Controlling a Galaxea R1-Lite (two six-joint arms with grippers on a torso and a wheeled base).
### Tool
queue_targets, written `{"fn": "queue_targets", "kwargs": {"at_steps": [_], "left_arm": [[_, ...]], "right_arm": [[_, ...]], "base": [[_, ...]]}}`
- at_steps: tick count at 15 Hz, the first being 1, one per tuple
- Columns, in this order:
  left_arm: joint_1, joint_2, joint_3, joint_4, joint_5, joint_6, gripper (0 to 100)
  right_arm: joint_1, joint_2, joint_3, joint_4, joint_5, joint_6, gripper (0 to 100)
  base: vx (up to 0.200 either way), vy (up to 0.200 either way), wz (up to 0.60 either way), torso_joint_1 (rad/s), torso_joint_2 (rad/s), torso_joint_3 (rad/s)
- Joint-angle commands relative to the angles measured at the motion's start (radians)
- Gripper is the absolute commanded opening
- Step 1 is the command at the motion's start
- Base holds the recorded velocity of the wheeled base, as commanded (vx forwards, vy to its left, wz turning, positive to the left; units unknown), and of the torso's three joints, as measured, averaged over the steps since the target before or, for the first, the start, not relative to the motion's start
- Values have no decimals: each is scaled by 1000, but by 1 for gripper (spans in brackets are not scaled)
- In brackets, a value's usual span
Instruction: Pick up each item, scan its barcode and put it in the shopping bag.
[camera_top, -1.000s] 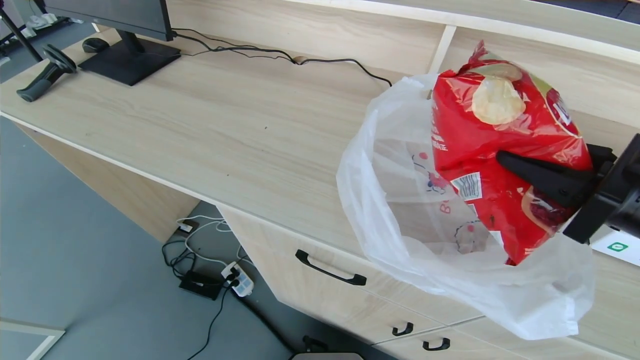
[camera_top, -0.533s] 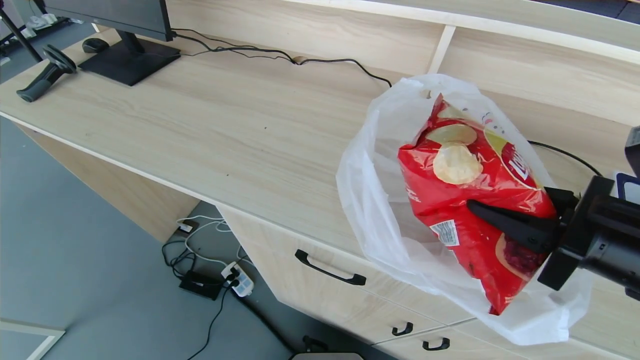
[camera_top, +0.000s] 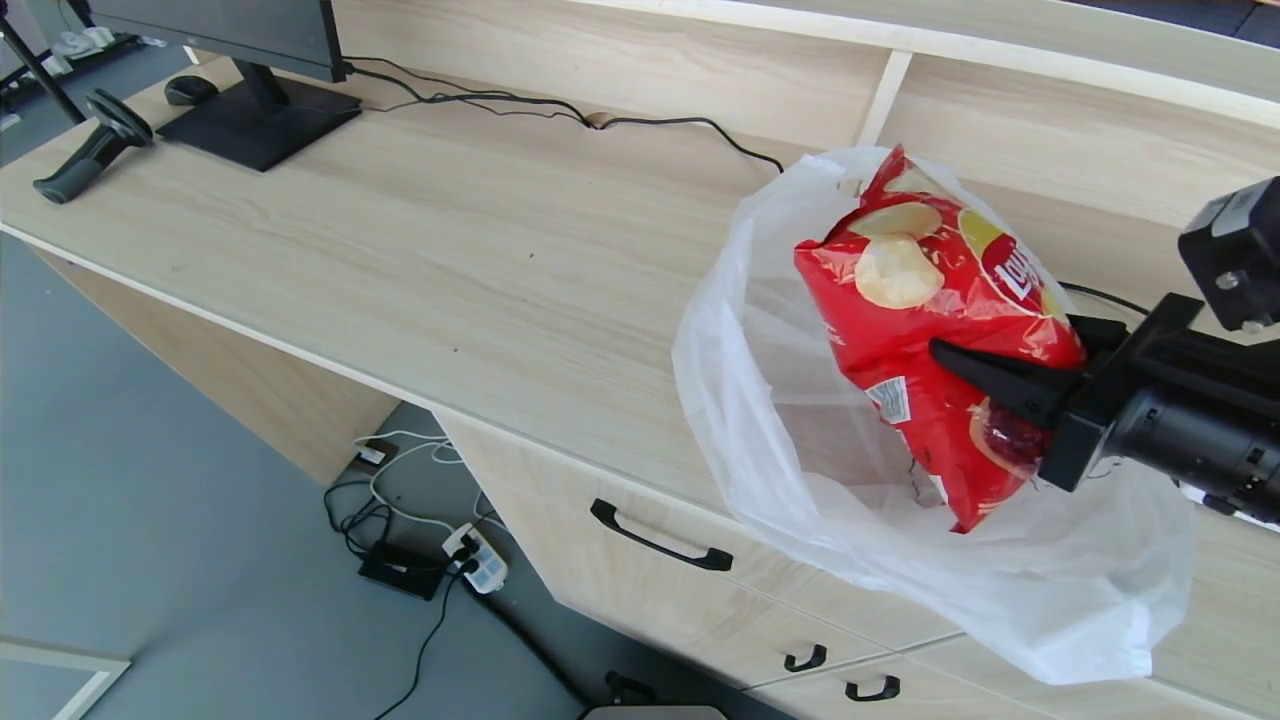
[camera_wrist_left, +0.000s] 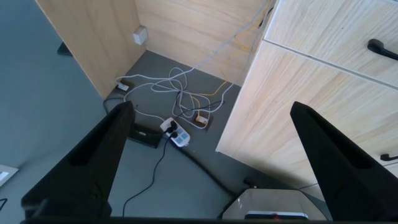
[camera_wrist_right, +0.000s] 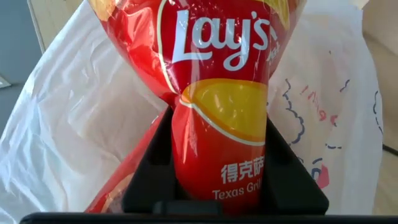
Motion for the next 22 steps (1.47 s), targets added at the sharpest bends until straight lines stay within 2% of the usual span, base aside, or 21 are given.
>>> {"fn": "queue_targets", "kwargs": {"at_steps": [1,3,5,10,11,15,19,22], "left_arm": [[0,2,0,-1,0,0,100],[0,2,0,-1,0,0,100],[0,2,0,-1,0,0,100],[0,2,0,-1,0,0,100],[0,2,0,-1,0,0,100],[0,2,0,-1,0,0,100],[0,2,0,-1,0,0,100],[0,2,0,-1,0,0,100]], "right_arm": [[-4,18,29,-7,1,-4,0],[-9,14,86,-50,1,-7,0],[-53,15,133,-99,1,-14,0],[-56,11,144,-104,3,-24,0],[-55,9,138,-104,4,-24,100],[-52,-6,126,-122,6,-21,100],[-56,-158,159,-124,-25,13,100],[-55,-218,155,-114,-11,96,100]], "base": [[0,0,0,0,0,0],[0,0,0,0,0,0],[0,0,0,0,0,0],[0,0,0,0,0,0],[0,0,0,0,0,0],[0,0,0,0,0,0],[0,0,0,0,0,0],[0,0,0,0,0,0]]}}
